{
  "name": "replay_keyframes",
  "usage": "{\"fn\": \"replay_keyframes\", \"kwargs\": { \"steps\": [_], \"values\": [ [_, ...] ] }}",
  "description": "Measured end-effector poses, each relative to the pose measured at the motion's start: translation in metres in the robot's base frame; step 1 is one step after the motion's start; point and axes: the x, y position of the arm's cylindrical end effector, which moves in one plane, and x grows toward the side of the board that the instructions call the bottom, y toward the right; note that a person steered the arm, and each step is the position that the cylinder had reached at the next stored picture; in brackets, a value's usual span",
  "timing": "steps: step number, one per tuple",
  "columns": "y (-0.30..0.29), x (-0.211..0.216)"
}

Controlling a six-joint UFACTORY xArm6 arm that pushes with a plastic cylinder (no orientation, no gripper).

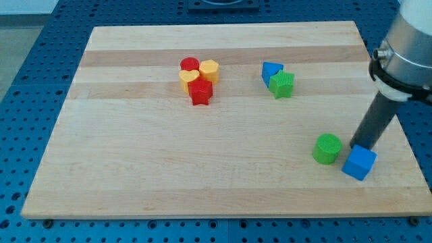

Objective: Slightly move the green circle towards the blue cube

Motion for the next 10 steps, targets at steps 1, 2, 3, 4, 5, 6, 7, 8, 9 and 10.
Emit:
{"fn": "replay_keyframes", "kwargs": {
  "steps": [1,2,3,4,5,6,7,8,9,10],
  "values": [
    [0.001,0.008],
    [0.001,-0.006],
    [-0.013,-0.038],
    [-0.051,-0.042],
    [-0.09,-0.041],
    [-0.1,-0.036],
    [-0.093,-0.018],
    [-0.089,-0.001],
    [-0.085,0.008],
    [-0.08,0.008]
  ]
}}
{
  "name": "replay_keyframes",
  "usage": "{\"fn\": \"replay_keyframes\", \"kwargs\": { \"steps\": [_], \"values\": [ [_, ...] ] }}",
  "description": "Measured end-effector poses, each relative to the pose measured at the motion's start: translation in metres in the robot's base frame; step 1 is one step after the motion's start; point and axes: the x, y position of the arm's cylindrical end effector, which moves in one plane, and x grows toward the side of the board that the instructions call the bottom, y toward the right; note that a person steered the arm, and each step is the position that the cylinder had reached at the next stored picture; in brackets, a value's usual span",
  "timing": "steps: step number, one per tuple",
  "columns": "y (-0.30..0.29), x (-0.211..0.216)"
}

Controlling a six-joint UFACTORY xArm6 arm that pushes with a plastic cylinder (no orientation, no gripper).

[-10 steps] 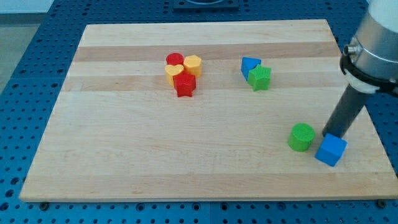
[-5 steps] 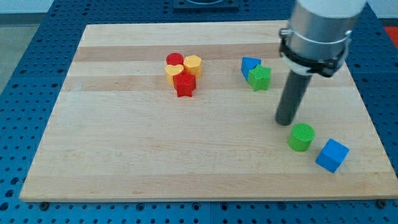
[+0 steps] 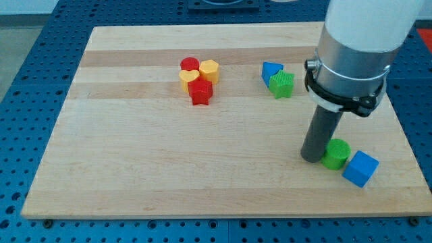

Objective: Slightly move the green circle towards the blue cube

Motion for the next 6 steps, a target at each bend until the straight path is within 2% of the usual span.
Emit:
{"fn": "replay_keyframes", "kwargs": {
  "steps": [4,5,6],
  "values": [
    [0.035,0.0],
    [0.018,-0.007],
    [-0.04,-0.036]
  ]
}}
